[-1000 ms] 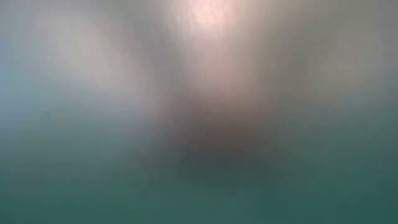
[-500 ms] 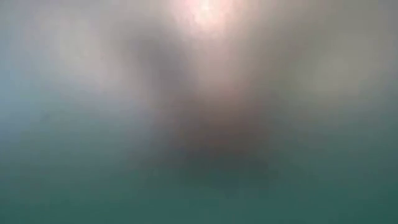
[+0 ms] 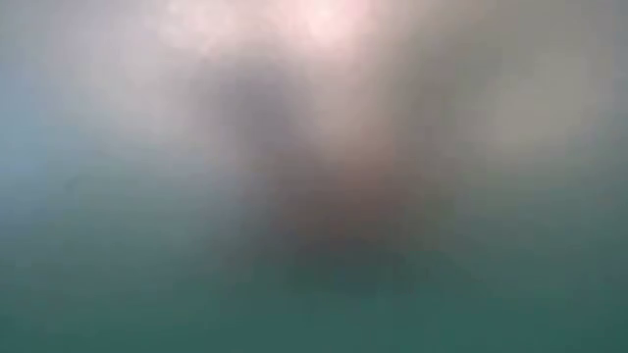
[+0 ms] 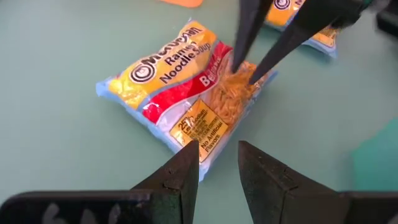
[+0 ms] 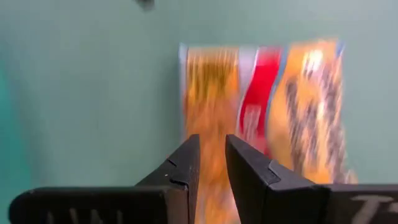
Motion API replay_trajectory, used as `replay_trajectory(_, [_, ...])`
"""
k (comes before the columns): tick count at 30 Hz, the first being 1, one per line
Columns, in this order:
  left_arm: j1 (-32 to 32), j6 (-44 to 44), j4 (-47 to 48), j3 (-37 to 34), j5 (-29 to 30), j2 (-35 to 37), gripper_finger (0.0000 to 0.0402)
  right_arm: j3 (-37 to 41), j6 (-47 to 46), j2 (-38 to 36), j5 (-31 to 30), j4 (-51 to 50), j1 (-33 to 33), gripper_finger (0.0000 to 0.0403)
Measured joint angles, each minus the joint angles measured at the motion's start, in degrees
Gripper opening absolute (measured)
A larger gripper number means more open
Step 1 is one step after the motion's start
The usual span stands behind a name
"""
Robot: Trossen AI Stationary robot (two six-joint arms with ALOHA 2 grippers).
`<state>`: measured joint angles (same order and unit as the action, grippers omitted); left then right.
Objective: Sort Maruchan noodles
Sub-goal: Put the blue noodle pack into the yellow bin
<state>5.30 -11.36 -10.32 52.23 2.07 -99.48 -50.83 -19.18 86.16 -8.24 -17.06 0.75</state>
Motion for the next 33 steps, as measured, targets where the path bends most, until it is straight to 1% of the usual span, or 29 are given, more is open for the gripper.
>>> replay_trajectory(3, [0.0, -0.36, -1.67, -0.02, 0.0, -1.36, 0.0094, -0.15, -3.62, -0.64, 3.69, -6.16, -0.32, 0.0068])
replay_trajectory(6, [0.0, -1.44, -3.85, -0.03, -0.02, -2.79, 0.0094, 0.41, -4.98, -0.53, 4.2, -9.35, -0.72, 0.0068])
replay_trajectory(10, [0.0, -2.37, -5.83, -0.04, -0.04, -4.31, 0.0094, 0.97, -5.22, 0.84, 3.89, -9.55, -0.74, 0.0068])
replay_trajectory(15, [-0.04, -3.37, -6.97, -0.07, -0.04, -4.89, 0.0094, 1.08, -2.63, 3.76, 2.09, -4.4, -0.72, 0.0068])
replay_trajectory(20, [-0.13, -3.99, -6.83, -0.07, -0.01, -4.94, 0.0094, 1.08, 0.98, 6.7, 0.16, 3.22, -0.45, 0.0068])
replay_trajectory(26, [-0.13, -4.21, -6.81, -0.16, 0.46, -4.94, 0.0094, 1.1, 5.65, 8.82, 0.12, 11.97, 0.13, 0.0068])
replay_trajectory(30, [-0.13, -4.23, -6.12, -0.36, 4.42, -4.94, 0.0094, 0.6, 6.37, 7.62, 0.32, 11.3, 0.1, 0.0068])
replay_trajectory(33, [-0.1, -4.49, -5.22, -0.66, 6.39, -4.94, 0.0094, 0.46, 6.59, 4.99, 0.31, 9.92, 0.05, 0.0068])
